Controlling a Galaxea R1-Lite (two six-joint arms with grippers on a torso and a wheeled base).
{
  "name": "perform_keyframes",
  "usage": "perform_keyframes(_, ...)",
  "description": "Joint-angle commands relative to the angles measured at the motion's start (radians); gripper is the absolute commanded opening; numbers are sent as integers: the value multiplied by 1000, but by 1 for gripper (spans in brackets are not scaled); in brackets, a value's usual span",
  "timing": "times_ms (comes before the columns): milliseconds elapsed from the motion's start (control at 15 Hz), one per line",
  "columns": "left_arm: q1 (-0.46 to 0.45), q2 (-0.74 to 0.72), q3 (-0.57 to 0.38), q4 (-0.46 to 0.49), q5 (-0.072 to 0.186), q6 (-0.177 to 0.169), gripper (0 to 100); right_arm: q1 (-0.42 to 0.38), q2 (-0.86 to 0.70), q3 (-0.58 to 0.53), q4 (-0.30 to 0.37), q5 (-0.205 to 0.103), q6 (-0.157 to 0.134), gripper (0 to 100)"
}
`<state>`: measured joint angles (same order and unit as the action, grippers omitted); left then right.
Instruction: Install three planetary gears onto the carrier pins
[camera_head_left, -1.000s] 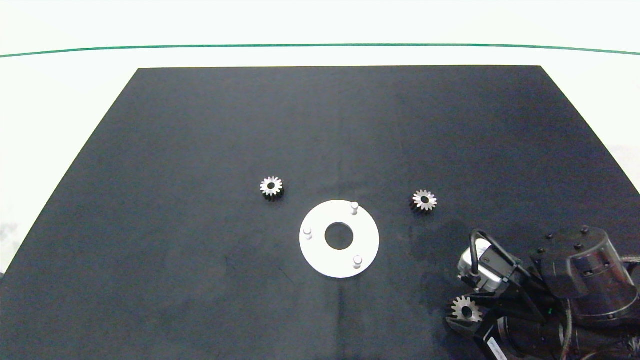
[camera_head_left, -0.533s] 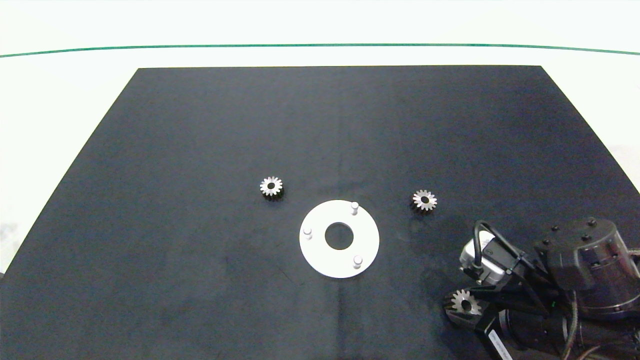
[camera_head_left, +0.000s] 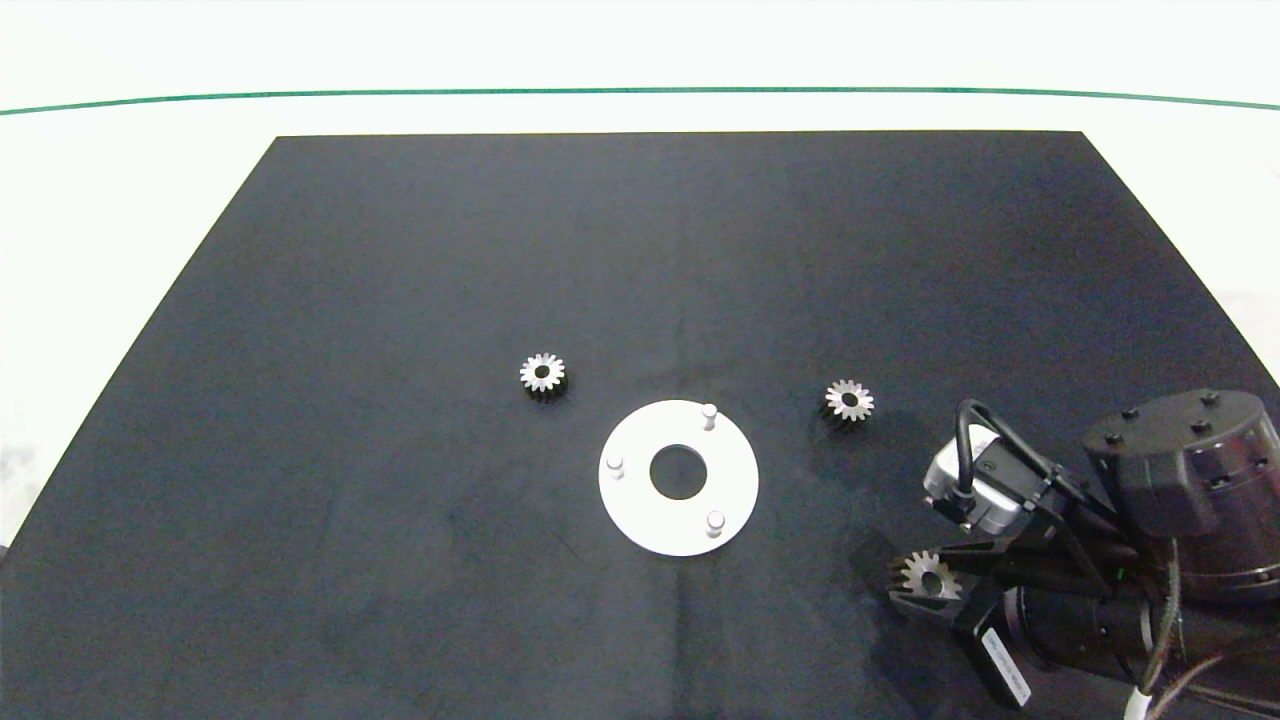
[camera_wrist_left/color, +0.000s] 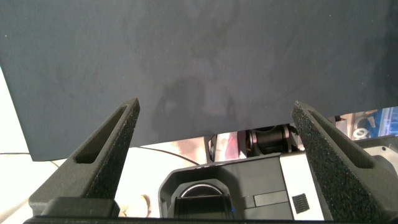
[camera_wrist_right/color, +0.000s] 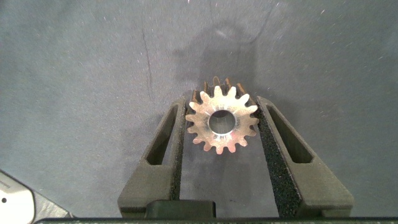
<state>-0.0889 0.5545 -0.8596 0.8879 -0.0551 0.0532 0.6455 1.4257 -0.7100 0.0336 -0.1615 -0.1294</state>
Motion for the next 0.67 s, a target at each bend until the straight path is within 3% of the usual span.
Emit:
perform_keyframes(67,0,1,-1,5,0,0,100,20,4,-111,78,0,-1,16)
perform_keyframes(667,0,2,-3,3,0,14,100,125,99,-358,292,-1,-1,16)
